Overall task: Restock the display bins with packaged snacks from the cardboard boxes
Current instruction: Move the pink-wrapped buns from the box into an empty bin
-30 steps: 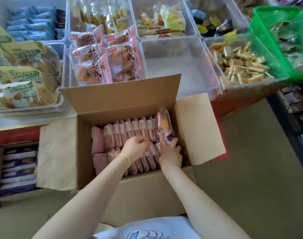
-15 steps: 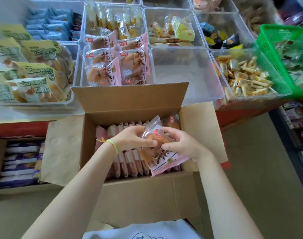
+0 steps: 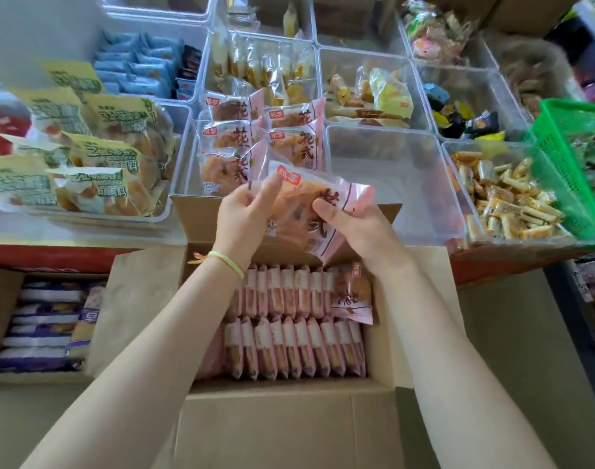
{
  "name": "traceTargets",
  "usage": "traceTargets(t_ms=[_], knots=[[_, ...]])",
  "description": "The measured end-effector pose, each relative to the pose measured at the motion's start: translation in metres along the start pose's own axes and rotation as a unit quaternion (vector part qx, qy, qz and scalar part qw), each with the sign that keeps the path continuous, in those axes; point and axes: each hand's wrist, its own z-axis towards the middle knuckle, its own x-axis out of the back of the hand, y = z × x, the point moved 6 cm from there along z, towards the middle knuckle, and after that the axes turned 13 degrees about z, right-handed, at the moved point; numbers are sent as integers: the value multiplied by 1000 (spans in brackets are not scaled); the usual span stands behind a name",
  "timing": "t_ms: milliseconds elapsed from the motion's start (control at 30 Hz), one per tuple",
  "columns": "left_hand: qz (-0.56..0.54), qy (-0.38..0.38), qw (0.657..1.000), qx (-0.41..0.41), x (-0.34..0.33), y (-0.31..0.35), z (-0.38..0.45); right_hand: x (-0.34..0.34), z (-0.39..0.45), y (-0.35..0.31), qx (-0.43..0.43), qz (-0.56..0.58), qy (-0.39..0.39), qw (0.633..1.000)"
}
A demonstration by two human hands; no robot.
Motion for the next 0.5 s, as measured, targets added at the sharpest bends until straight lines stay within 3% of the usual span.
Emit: traceTargets(t_ms=[133, 233, 300, 367, 500], knots=[[14, 37, 999, -36, 24, 23, 61, -8, 52, -44, 77, -59, 29, 995], [127, 43, 990, -44, 31, 20, 102, 3, 97, -48, 99, -92, 102, 986], [277, 16, 961, -22, 30, 10, 116, 11, 126, -38, 62, -129, 126, 982], [398, -35, 916, -31, 23, -1, 116, 12, 150, -16, -4, -158, 97, 983], [474, -52, 877, -57, 10, -23, 102, 7, 175, 31, -82, -184, 68, 977]])
